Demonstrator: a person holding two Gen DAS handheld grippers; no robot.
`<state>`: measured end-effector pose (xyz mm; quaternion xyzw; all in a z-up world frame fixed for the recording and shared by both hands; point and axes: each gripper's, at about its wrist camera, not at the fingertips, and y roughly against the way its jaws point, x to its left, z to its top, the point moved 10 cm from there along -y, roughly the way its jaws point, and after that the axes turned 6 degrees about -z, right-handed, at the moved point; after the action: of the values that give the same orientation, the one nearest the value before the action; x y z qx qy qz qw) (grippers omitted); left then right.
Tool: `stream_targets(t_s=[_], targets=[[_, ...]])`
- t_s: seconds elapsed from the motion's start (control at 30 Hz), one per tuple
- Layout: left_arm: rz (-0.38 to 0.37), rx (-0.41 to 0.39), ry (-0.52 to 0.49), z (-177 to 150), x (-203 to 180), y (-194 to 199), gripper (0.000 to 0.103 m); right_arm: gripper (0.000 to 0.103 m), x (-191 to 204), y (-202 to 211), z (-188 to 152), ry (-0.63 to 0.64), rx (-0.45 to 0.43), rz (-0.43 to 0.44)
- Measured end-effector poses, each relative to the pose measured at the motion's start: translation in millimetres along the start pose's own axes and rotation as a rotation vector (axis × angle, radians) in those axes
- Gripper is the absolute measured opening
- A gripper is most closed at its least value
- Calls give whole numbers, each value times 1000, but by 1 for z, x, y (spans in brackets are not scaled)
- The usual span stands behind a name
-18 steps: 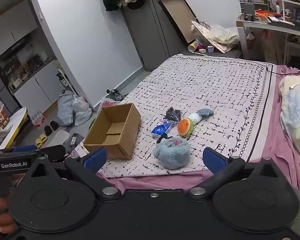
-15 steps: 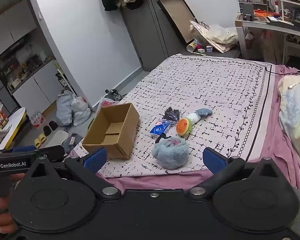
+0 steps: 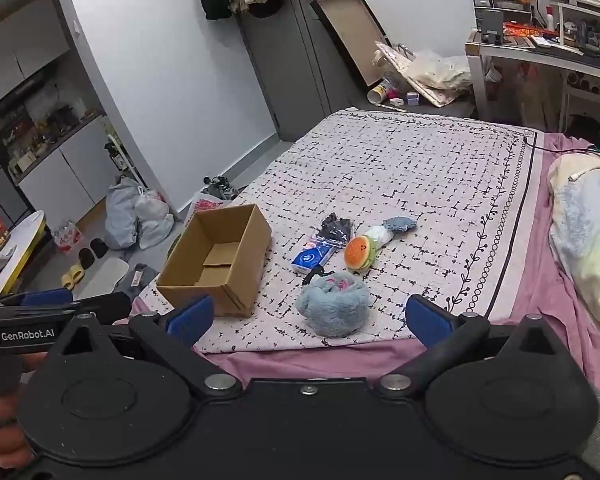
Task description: Organize soft objects
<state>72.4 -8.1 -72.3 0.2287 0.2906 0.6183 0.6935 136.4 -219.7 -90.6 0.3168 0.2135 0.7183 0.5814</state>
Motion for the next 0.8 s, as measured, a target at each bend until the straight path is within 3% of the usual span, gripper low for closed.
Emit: stream_targets(t_s=[0.8], targets=[[-30,-1,-21,1,-9,1,102,103,0,5,3,18,-4,-9]])
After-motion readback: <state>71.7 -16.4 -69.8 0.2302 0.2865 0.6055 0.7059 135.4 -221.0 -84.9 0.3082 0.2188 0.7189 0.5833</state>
